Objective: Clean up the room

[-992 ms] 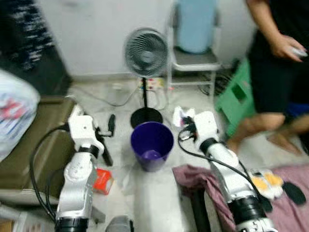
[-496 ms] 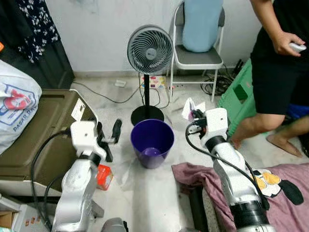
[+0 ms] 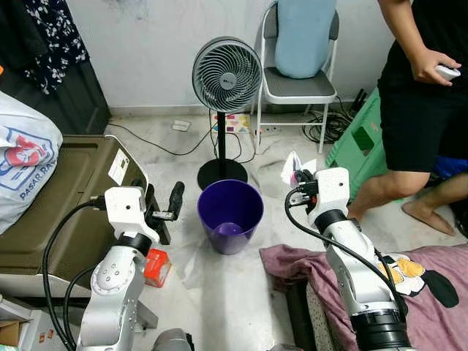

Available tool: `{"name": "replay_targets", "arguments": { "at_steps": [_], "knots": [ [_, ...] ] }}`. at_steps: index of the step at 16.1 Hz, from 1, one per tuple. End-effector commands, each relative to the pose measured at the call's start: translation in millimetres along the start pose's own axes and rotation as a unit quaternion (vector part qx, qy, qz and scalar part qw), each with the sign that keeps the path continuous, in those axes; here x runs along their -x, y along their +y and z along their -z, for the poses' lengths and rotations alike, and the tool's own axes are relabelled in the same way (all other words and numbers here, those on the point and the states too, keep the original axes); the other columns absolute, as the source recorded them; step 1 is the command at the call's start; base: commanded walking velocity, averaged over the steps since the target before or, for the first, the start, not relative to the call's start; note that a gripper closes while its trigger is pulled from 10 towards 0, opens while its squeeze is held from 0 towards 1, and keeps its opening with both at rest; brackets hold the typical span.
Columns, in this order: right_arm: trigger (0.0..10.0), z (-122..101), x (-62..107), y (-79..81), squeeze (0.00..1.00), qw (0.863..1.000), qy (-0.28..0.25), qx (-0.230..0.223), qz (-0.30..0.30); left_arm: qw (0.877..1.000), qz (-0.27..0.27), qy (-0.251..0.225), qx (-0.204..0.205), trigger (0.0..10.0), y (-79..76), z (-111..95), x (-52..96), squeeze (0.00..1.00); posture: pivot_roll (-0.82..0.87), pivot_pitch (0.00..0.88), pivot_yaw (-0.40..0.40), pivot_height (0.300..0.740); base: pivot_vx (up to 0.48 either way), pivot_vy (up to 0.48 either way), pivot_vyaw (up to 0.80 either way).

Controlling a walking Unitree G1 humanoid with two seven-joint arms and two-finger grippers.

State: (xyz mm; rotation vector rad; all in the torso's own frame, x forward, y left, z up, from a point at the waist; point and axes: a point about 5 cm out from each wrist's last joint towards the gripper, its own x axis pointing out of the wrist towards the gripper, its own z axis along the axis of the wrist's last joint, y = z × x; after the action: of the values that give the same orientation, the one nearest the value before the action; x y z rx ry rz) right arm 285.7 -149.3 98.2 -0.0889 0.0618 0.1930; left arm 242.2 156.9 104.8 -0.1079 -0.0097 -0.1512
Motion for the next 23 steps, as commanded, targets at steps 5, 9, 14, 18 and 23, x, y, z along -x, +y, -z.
{"name": "replay_targets", "arguments": {
  "at_steps": [5,9,14,18,23],
  "knots": [
    [10.0,-7.3,-1.7,1.7,0.00,1.000,-0.008,0.005,-0.003,1.000,0.002,-0.006,-0.002,10.0,0.7,-5.2,0.0,0.00,-0.08,0.000,-0.025,0.740,0.000,0.000,0.32],
    [10.0,-6.8,-2.8,1.8,0.00,1.000,-0.005,0.004,-0.003,1.000,0.007,-0.008,-0.002,10.0,0.0,-5.8,-1.2,0.00,-0.08,0.000,-0.026,0.740,0.000,0.000,0.00],
    [10.0,-7.7,-3.5,3.8,0.00,1.000,-0.010,0.010,-0.007,1.000,0.010,-0.008,-0.002,10.0,-0.6,-5.6,-2.4,0.00,-0.08,0.000,-0.024,0.740,0.194,0.000,0.42],
    [10.0,-7.2,-3.9,3.3,0.00,1.000,-0.009,0.011,-0.006,1.000,0.014,-0.008,-0.001,10.0,-1.6,-5.3,-2.9,0.00,-0.08,0.000,-0.026,0.740,0.356,0.000,0.00],
    [10.0,-6.5,-5.1,3.8,0.00,1.000,-0.006,0.007,-0.006,1.000,0.015,-0.007,-0.001,10.0,-1.7,-4.7,-2.8,0.00,-0.08,0.000,-0.027,0.740,0.305,0.000,0.00]
  ]
}}
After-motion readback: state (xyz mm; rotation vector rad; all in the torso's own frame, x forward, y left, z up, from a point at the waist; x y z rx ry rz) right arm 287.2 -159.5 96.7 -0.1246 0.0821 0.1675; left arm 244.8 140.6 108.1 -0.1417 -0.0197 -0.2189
